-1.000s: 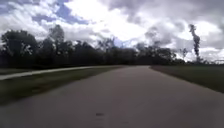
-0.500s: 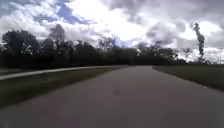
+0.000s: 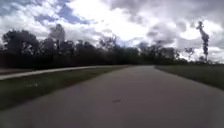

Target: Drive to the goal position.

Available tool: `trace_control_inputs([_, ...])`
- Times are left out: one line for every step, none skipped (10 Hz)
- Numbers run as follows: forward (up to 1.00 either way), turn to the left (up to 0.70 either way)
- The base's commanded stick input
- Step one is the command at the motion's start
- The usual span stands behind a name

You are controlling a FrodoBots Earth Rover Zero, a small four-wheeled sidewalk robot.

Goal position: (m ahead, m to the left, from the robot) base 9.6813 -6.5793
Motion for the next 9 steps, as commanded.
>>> trace_control_inputs([1.00, -0.02])
trace_control_inputs([1.00, -0.12])
trace_control_inputs([1.00, -0.17])
trace_control_inputs([1.00, -0.18])
trace_control_inputs([1.00, -0.19])
trace_control_inputs([1.00, -0.20])
trace_control_inputs([1.00, -0.20])
trace_control_inputs([1.00, -0.20])
trace_control_inputs([1.00, -0.20])
